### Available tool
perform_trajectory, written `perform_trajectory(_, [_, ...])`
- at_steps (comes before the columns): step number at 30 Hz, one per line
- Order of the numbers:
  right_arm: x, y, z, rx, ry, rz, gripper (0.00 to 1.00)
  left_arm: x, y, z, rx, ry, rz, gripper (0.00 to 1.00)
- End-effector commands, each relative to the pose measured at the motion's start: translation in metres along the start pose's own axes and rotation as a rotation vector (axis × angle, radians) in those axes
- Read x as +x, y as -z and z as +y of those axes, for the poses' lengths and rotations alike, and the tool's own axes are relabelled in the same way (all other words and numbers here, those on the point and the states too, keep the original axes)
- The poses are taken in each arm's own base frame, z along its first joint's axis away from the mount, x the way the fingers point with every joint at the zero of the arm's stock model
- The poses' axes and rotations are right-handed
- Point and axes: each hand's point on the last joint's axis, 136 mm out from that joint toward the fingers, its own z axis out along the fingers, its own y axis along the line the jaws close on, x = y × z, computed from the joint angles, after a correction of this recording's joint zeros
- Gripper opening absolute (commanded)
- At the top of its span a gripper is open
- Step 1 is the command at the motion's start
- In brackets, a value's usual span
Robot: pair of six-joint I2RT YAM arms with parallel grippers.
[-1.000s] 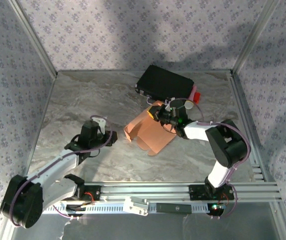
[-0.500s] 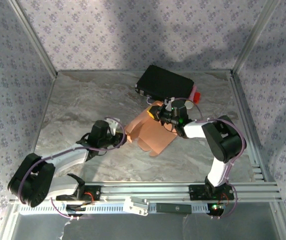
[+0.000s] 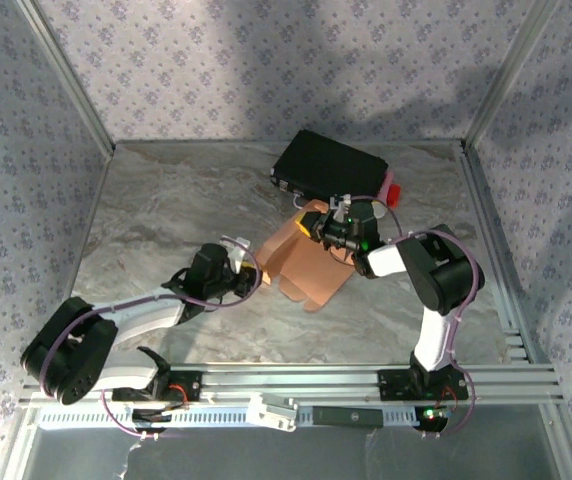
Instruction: Fold the paper box
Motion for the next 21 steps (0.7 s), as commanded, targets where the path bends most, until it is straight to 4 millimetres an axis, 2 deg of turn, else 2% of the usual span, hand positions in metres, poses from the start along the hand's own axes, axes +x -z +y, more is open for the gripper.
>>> perform_trajectory(1, [0.004,0.001,-0.004,-0.010,0.013,0.016,0.00,-0.015,-0.004,-0.005,-0.005,-0.035,-0.048,0.34])
perform_trajectory(12, [0.005,-0.001,-0.003,-0.012,-0.005,0.020,0.00,-0.020,-0.007,-0.017,0.006,-0.060,-0.096,0.32])
perform_trajectory(16, [0.004,-0.002,-0.001,-0.020,-0.015,0.021,0.00,-0.025,-0.005,-0.027,0.058,-0.074,-0.135,0.31])
perform_trajectory(21, [0.000,-0.003,0.006,-0.033,-0.016,0.023,0.00,-0.023,-0.008,-0.036,0.107,-0.098,-0.123,0.29])
